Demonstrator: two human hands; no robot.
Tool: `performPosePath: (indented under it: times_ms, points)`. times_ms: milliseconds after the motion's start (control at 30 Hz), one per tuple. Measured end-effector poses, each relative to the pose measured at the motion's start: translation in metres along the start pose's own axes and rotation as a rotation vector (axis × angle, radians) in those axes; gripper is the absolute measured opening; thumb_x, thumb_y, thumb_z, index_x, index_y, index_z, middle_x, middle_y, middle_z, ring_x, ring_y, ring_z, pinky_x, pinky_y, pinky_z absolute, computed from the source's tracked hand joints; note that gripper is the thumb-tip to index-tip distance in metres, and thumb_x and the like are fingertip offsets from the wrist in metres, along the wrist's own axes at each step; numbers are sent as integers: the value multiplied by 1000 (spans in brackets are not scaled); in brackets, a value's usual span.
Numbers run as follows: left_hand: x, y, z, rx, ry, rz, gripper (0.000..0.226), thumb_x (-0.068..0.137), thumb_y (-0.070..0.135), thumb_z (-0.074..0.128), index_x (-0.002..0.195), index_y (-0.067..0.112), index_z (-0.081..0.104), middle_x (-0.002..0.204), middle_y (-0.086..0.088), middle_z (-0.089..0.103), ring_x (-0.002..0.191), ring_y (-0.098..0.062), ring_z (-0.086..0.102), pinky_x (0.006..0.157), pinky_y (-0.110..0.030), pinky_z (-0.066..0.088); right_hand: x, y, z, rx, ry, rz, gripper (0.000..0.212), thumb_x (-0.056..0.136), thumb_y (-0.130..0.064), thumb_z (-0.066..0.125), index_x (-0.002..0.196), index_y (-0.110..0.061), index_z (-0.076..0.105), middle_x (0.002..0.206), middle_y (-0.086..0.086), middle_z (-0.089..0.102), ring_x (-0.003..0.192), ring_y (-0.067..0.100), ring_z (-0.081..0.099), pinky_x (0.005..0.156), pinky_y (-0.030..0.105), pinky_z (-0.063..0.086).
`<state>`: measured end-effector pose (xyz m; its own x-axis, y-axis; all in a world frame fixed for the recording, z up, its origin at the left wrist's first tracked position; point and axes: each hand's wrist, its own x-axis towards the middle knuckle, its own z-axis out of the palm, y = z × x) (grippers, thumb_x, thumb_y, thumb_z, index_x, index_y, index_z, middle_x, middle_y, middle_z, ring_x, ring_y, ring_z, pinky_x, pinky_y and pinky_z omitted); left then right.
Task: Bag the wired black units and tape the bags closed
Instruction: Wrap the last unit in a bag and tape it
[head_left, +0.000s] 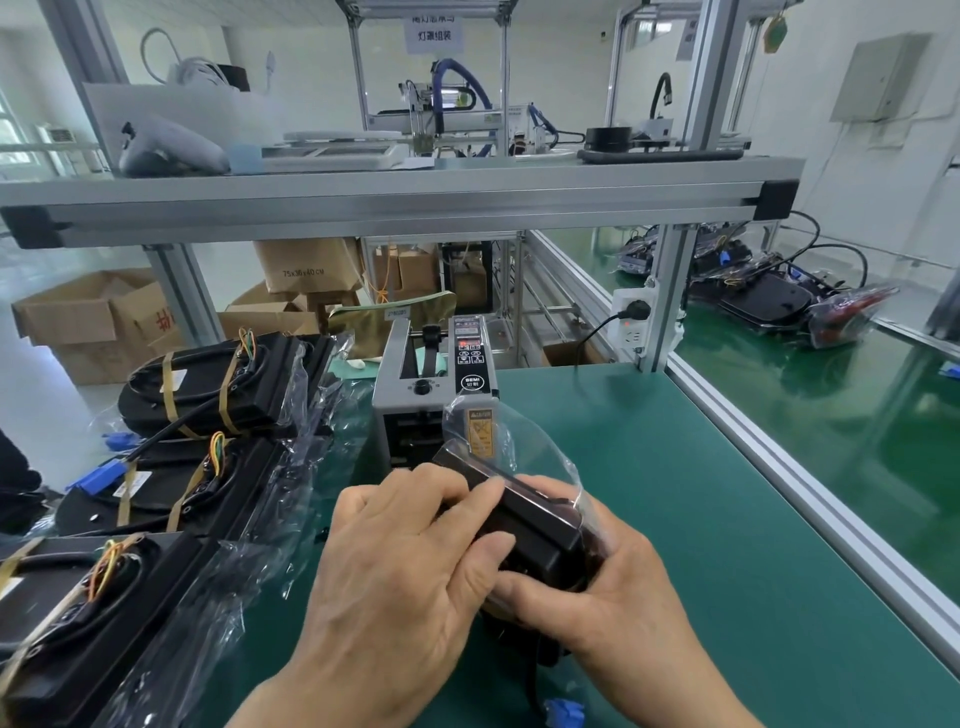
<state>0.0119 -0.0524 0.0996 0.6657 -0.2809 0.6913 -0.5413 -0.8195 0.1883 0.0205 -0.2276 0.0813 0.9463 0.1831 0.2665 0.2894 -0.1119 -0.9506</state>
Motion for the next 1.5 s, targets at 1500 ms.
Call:
performPosePath:
  times_ms: [1500]
  points:
    - [67, -26, -6, -475, -383, -298, 33, 57, 26, 94, 72, 26, 64, 57, 11, 54, 53, -2, 44, 51, -15, 38, 7, 4, -23, 139, -158, 73, 55, 63, -14, 81, 114, -28, 68, 105, 13, 72, 91, 16, 68, 77, 27, 56]
